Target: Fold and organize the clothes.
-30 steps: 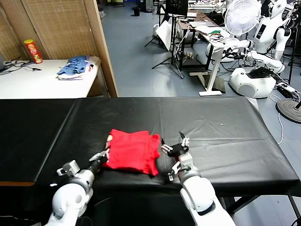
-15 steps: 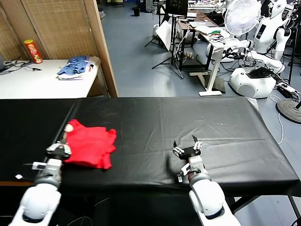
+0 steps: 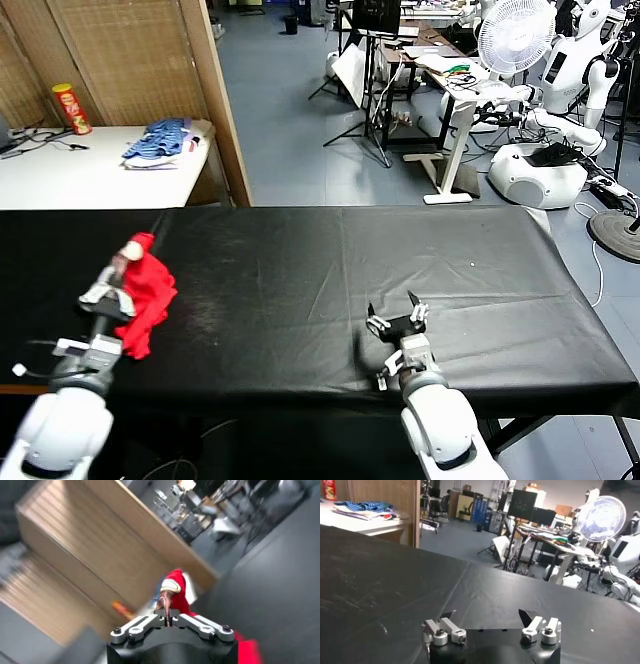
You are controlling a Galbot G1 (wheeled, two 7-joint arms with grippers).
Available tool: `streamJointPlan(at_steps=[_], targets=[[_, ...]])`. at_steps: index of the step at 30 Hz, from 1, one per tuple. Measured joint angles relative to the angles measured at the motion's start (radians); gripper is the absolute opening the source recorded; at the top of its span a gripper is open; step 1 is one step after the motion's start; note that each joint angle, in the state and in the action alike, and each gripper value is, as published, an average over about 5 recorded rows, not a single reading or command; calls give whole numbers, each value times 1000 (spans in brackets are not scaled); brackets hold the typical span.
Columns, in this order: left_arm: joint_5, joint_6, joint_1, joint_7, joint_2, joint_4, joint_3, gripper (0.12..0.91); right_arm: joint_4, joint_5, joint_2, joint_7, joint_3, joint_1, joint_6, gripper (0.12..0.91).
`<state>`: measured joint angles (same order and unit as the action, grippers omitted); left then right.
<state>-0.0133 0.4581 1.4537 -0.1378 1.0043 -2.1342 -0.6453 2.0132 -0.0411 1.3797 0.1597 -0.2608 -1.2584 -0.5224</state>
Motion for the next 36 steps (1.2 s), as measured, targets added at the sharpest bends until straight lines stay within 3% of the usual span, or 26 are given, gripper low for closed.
streamJointPlan(at_steps=[4, 8, 10, 12, 16, 19, 23, 29, 32, 36], targets=[[223, 33, -20, -17, 62, -10, 124, 157, 6, 24, -6, -22, -7, -7, 13, 798], [352, 30, -34, -38, 125, -13, 227, 157, 9, 94, -22, -51, -5, -6, 38, 798], [368, 15, -37, -26, 151, -19, 262, 161, 7, 132, -30, -67, 0, -1, 41, 798], [356, -6, -36, 10, 168, -25, 289, 200, 2, 181, -40, -87, 9, 9, 34, 798], [324, -69, -23, 114, 173, -44, 313, 390, -19, 310, -57, -107, 41, 40, -12, 798], [332, -116, -14, 169, 169, -64, 312, 558, -37, 426, -54, -87, 78, 72, -63, 798], [357, -149, -9, 180, 164, -94, 292, 750, -69, 581, -34, -41, 145, 128, -117, 798], [356, -169, 18, 172, 170, -122, 252, 797, -141, 652, 11, -3, 236, 200, -132, 789], [364, -175, 36, 165, 179, -128, 237, 798, -171, 648, 24, -6, 257, 211, -130, 716], [371, -183, 55, 157, 183, -133, 217, 798, -198, 615, 22, -30, 260, 221, -115, 511]])
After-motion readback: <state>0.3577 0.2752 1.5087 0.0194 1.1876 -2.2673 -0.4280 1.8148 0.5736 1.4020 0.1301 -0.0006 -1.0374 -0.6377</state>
